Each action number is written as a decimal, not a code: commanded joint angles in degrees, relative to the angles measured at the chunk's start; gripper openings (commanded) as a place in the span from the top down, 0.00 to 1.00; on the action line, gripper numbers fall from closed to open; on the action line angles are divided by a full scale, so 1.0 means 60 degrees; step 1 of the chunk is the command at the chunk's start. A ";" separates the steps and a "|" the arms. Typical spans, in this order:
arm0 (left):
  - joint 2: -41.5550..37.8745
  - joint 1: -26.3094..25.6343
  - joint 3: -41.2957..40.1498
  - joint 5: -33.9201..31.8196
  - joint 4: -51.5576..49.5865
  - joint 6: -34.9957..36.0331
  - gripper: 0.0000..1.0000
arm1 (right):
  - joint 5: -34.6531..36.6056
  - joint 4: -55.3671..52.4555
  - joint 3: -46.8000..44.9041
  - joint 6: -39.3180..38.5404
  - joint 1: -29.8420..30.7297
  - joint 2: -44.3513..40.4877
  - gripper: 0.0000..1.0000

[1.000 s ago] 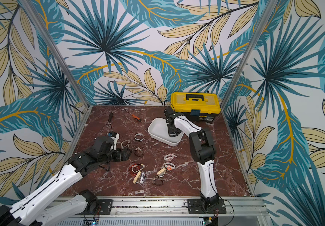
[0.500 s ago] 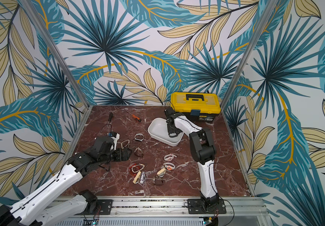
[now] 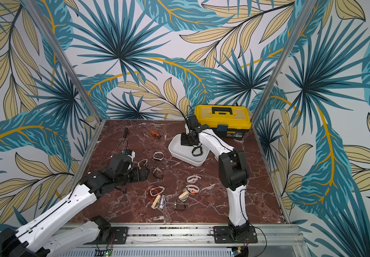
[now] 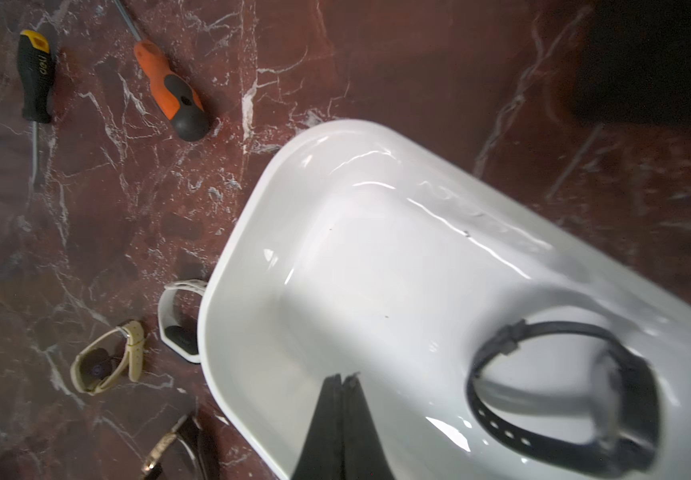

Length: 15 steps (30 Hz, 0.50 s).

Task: Put the watch into the storage box
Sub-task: Adjust the storage box at the center of the board.

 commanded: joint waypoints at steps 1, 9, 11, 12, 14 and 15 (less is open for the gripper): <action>-0.0028 0.0122 0.0030 -0.0782 0.0110 0.0084 0.00 | -0.0927 -0.0094 0.0298 0.0350 0.0309 0.0634 1.00; 0.0215 0.1877 -0.0501 -0.0413 0.1025 0.0075 0.00 | -0.0742 -0.0072 0.0357 0.0437 0.0960 0.1144 1.00; 0.0402 0.1931 -0.0367 -0.0425 0.1115 0.0227 0.00 | -0.0746 -0.0067 0.0349 0.0356 0.1103 0.1123 1.00; 0.0549 0.1973 -0.0280 -0.0401 0.1125 0.0281 0.00 | -0.0822 -0.0069 0.0349 0.0319 0.1161 0.1123 1.00; 0.0762 0.2055 -0.0157 -0.0289 0.1186 0.0364 0.00 | -0.0973 -0.0082 0.0310 0.0200 0.1281 0.1096 1.00; 0.0839 0.2090 -0.0122 -0.0217 0.1229 0.0380 0.00 | -0.1051 -0.0053 0.0225 0.0104 0.1343 0.1041 1.00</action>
